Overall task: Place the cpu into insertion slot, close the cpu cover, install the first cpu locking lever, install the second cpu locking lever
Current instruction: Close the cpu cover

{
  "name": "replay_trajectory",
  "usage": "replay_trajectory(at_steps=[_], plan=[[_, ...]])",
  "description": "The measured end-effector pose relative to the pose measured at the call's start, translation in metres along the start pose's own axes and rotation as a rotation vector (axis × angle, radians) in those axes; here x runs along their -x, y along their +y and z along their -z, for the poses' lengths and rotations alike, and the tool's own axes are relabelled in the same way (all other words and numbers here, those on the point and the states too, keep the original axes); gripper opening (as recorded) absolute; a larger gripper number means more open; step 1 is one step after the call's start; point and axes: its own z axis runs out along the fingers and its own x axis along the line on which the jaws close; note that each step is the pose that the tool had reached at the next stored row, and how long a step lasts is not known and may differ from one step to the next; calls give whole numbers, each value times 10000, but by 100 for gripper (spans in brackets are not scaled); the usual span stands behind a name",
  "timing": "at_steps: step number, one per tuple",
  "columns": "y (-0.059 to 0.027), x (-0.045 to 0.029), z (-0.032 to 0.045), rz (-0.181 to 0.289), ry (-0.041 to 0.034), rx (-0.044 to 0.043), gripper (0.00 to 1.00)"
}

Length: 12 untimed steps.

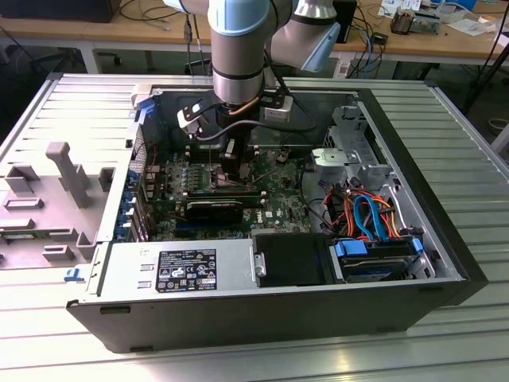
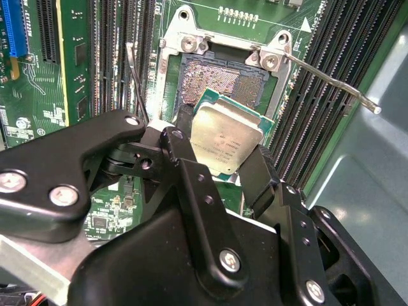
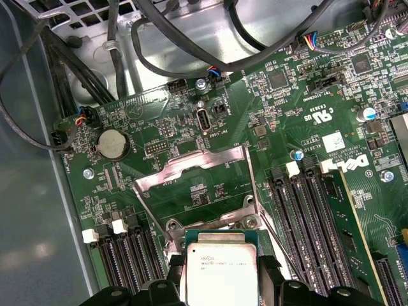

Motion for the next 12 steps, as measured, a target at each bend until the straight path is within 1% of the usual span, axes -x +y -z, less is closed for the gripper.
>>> replay_trajectory(at_steps=[12], plan=[[0, 0, -3, -68, -1, 1, 54]])
